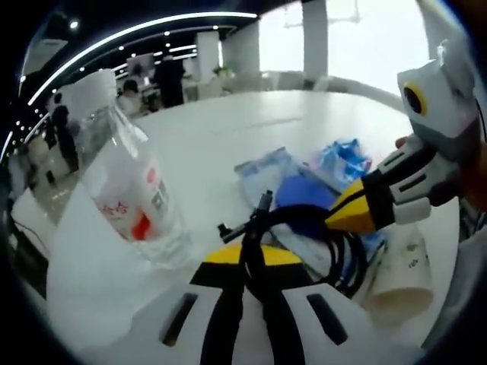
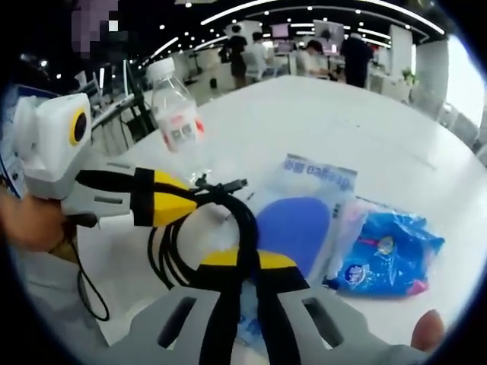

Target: Arrange the tabletop items into an orderly group along one side of the table until the central work area is clear of visible clutter.

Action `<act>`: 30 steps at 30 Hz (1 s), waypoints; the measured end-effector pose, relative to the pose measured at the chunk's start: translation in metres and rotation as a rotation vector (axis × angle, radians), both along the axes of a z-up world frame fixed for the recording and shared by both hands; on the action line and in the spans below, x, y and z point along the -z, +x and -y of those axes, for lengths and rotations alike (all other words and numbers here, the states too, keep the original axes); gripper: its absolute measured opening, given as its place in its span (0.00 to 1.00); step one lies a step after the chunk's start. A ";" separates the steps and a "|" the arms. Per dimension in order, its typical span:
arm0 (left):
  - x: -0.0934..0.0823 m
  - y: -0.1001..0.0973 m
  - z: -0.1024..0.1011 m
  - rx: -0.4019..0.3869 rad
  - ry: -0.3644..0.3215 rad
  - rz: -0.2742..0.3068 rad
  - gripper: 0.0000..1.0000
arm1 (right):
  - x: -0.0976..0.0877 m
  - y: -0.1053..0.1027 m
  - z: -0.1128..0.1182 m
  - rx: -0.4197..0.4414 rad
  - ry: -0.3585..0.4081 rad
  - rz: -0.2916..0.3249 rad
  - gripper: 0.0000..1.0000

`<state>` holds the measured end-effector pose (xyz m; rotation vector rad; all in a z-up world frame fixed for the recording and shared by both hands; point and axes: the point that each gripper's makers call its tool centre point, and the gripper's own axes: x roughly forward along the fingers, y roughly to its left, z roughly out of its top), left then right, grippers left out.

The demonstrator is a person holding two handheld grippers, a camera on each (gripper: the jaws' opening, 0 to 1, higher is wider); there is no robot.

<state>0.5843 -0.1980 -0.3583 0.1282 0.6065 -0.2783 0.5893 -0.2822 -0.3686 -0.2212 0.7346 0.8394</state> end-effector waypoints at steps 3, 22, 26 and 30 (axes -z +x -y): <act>-0.007 0.002 0.002 0.005 0.003 0.014 0.04 | -0.005 0.001 0.002 0.004 0.008 0.008 0.06; -0.041 0.017 0.033 0.054 0.010 0.074 0.04 | -0.041 0.015 0.035 0.061 0.040 0.073 0.06; -0.050 0.020 0.043 0.071 0.011 0.086 0.04 | -0.049 0.018 0.044 0.071 0.045 0.086 0.05; -0.058 0.025 0.057 0.093 0.014 0.098 0.04 | -0.057 0.019 0.058 0.089 0.047 0.100 0.05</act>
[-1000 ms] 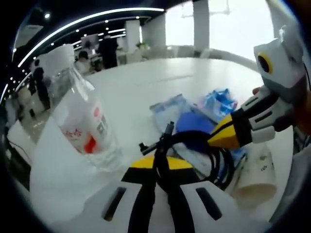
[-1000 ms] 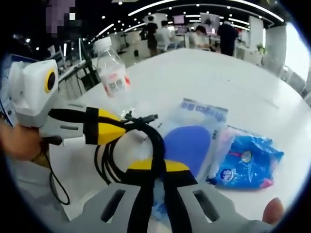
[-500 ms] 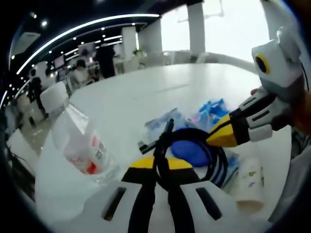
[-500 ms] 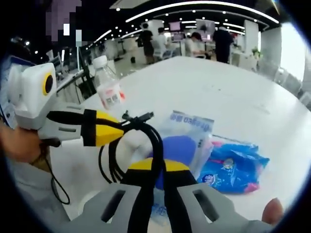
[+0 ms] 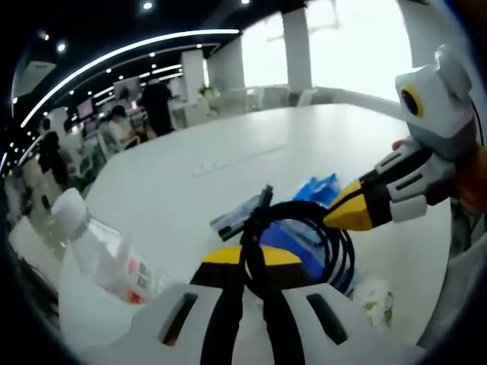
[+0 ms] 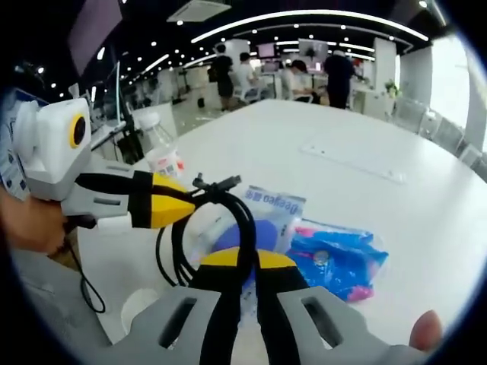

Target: Arrange the tabletop items into an orderly group along one side of the table until the central work area is clear of visible clutter.

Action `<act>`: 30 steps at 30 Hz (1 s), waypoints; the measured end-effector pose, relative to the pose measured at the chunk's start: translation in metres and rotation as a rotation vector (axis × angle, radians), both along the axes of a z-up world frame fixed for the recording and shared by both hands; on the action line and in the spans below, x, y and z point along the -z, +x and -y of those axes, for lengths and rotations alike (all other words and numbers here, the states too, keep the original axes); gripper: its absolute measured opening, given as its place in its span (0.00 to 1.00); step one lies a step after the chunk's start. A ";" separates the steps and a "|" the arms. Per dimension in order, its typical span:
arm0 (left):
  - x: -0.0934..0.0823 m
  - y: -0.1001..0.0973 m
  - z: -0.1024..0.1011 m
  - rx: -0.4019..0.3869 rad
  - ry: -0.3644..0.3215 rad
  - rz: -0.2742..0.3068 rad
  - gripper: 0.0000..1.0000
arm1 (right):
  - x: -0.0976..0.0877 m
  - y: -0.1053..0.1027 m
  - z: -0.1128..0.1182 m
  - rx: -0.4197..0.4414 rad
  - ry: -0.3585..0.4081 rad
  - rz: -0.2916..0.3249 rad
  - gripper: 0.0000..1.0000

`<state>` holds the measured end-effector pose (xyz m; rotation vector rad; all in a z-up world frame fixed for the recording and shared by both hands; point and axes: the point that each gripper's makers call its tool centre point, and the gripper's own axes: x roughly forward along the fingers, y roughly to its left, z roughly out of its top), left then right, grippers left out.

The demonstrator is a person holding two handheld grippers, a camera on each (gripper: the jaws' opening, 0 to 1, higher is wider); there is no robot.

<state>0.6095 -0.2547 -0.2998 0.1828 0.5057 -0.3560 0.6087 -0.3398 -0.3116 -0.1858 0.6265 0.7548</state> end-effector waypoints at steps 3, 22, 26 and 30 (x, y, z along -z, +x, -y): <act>-0.003 0.002 0.011 0.017 0.005 0.007 0.04 | -0.003 0.001 0.013 0.020 0.002 0.005 0.05; -0.008 0.006 0.094 0.141 0.004 0.012 0.04 | -0.010 -0.003 0.095 0.130 -0.022 0.021 0.05; -0.008 0.006 0.112 0.169 0.006 0.010 0.04 | -0.011 -0.004 0.110 0.149 -0.029 0.022 0.05; -0.008 0.008 0.129 0.194 0.008 0.010 0.04 | -0.011 -0.004 0.128 0.175 -0.032 0.022 0.05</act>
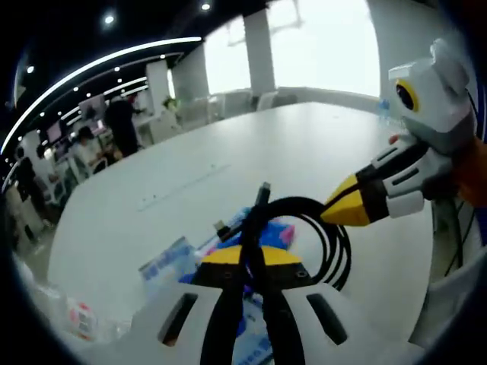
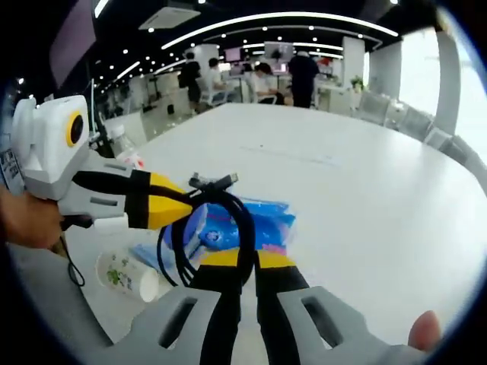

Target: Arrange the tabletop items into an orderly group along one side of the table until the central work area is clear of visible clutter.

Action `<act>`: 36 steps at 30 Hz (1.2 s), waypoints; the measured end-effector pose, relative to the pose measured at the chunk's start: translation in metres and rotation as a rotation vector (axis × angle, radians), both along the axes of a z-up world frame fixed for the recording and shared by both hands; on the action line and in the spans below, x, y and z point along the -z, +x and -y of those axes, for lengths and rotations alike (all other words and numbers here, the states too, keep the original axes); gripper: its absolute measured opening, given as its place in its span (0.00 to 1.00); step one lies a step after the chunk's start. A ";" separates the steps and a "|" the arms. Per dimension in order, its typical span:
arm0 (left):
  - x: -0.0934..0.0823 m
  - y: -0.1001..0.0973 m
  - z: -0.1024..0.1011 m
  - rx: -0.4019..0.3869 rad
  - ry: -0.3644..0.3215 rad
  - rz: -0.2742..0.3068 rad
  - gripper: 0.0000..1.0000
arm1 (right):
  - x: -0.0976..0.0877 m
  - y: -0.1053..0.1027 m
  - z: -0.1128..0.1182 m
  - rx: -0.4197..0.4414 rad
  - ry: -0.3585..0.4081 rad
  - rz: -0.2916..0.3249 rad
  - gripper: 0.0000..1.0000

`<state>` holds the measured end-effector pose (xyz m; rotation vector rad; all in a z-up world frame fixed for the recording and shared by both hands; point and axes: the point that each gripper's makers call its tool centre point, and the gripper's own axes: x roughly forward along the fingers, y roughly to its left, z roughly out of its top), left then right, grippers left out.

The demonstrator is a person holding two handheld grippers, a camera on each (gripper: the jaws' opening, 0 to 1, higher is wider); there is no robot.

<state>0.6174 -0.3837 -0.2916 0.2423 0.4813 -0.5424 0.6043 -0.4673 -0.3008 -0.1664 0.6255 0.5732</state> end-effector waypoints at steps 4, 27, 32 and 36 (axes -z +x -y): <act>0.002 0.000 0.018 0.022 -0.001 -0.006 0.04 | 0.001 -0.001 0.016 0.020 -0.010 -0.001 0.05; 0.043 -0.011 0.102 0.122 -0.024 -0.089 0.04 | 0.028 -0.021 0.101 0.147 -0.037 -0.054 0.03; 0.053 -0.010 0.110 0.125 -0.024 -0.107 0.04 | 0.042 -0.022 0.108 0.162 -0.035 -0.076 0.03; 0.056 -0.007 0.114 0.125 -0.024 -0.114 0.04 | 0.047 -0.021 0.113 0.179 -0.021 -0.088 0.03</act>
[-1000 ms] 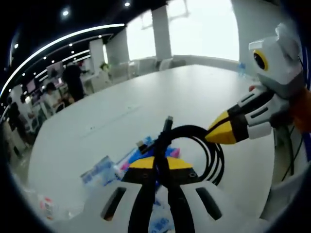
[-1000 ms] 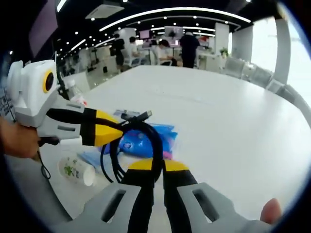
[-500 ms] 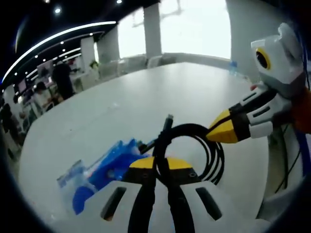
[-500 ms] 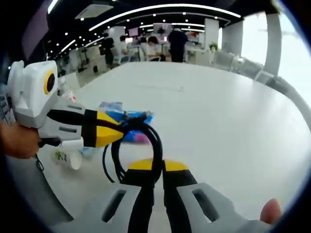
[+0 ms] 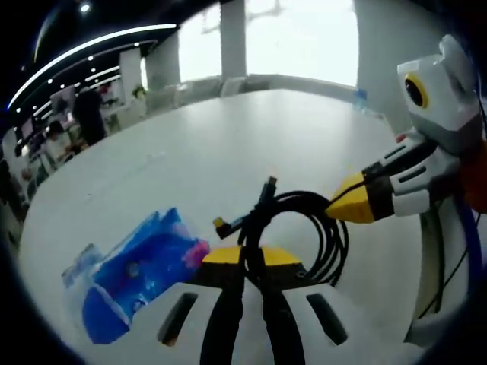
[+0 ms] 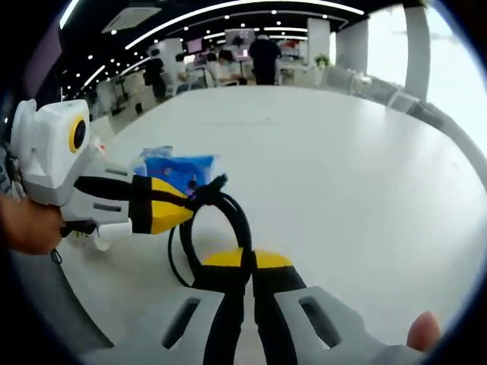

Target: Arrange the tabletop items into an orderly group along one side of the table until the central work area is clear of visible clutter.

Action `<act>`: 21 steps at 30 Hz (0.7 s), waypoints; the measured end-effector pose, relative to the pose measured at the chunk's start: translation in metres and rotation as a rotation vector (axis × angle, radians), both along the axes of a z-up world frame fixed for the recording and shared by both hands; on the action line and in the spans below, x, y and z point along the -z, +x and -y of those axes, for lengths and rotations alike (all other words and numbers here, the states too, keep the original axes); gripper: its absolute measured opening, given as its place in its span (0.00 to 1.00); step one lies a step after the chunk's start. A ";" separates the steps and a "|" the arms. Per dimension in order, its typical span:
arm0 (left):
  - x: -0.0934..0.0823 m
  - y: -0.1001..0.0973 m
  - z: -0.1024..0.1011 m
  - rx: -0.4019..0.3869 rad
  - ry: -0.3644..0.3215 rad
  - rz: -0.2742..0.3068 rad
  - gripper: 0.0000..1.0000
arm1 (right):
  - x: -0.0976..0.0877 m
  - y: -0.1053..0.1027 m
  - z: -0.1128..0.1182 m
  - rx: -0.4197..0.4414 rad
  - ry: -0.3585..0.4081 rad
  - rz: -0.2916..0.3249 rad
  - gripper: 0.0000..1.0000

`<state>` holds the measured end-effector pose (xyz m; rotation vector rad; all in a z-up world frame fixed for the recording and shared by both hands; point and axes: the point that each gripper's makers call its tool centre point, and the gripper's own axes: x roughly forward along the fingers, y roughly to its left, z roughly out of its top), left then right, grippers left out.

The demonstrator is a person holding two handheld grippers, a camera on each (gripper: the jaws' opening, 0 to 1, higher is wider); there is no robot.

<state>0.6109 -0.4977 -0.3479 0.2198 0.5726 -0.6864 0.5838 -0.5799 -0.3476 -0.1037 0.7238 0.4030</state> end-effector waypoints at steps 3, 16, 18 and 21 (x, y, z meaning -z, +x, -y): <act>0.002 0.003 0.004 0.003 -0.001 -0.004 0.04 | 0.002 0.002 0.004 0.007 0.004 -0.001 0.03; 0.017 0.009 0.019 0.005 -0.017 -0.018 0.04 | 0.017 0.007 0.018 0.053 0.022 -0.020 0.03; 0.019 0.010 0.021 0.005 -0.016 -0.022 0.04 | 0.020 0.008 0.019 0.060 0.025 -0.026 0.03; 0.022 0.011 0.025 0.012 -0.009 -0.028 0.04 | 0.025 0.007 0.021 0.068 0.028 -0.036 0.03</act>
